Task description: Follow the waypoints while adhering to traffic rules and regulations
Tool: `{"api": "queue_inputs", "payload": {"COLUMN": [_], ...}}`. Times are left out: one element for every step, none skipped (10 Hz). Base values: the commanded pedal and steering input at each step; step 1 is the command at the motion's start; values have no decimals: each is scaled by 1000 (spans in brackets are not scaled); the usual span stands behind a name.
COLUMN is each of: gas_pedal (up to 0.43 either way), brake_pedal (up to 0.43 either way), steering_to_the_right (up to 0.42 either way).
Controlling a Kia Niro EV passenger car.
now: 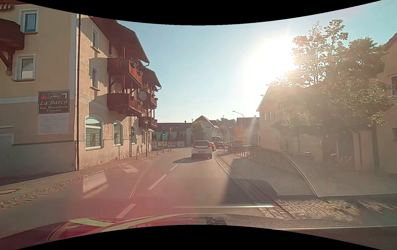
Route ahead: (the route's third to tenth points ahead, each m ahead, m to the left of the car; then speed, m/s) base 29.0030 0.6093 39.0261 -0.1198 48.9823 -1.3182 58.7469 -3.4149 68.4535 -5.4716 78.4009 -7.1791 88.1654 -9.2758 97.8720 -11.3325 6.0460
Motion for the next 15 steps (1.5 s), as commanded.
{"api": "queue_inputs", "payload": {"gas_pedal": [0, 0, 0, 0, 0, 0, 0, 0, 0, 0, 0, 0, 0, 0, 0], "brake_pedal": [0, 0, 0, 0, 0, 0, 6, 37, 43, 55, 61, 67, 67, 67, 73], "steering_to_the_right": [-3, -3, -3, -3, -3, -3, -3, -3, -3, -2, -2, -2, -1, 0, -1]}}
